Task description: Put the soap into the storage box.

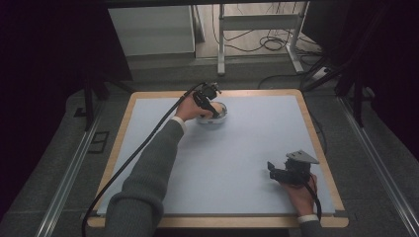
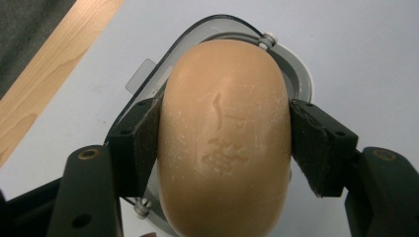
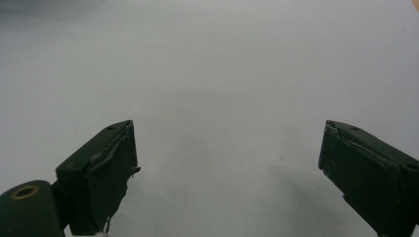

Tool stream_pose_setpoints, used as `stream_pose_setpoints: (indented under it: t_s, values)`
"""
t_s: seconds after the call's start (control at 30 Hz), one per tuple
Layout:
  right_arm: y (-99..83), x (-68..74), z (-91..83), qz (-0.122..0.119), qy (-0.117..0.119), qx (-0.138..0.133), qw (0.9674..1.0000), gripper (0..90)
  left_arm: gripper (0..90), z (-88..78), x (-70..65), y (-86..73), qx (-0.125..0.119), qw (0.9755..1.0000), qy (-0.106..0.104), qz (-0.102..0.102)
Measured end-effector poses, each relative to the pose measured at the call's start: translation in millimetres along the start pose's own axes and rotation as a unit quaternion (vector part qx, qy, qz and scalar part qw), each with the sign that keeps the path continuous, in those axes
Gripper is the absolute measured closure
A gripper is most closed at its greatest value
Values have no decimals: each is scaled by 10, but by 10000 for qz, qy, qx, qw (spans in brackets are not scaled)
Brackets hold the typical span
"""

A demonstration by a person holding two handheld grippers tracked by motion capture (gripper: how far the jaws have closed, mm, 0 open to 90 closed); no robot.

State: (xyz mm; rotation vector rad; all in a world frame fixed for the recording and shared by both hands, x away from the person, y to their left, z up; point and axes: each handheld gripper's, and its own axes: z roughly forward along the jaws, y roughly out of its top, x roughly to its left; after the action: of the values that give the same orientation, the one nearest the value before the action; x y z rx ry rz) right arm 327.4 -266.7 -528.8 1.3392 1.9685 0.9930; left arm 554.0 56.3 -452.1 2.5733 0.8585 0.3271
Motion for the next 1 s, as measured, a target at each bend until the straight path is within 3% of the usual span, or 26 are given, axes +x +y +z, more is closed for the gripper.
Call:
stream_pose_setpoints:
  t_s: [0.27,0.3,0.5,0.67,0.87,1.0]
  values:
    - [0,3,-1,-11,1,-2,10000,78,335,50,-31,-8,-32,10000,-36,-38]
    - [-1,3,-1,-13,0,-2,10000,78,319,11,-33,-4,-155,9998,-59,-73]
    - [-1,6,-1,-15,-8,-14,10000,78,275,-145,-60,-56,-253,9997,-17,-43]
    - [0,5,-3,-28,1,2,10000,78,238,-352,-142,-215,-669,9976,-12,-171]
    - [0,11,1,-39,-18,-1,10000,78,216,-576,-273,-436,-962,9953,-17,-118]
    - [0,11,1,-49,-28,-6,10000,78,208,-773,-401,-683,-1190,9928,-58,-153]
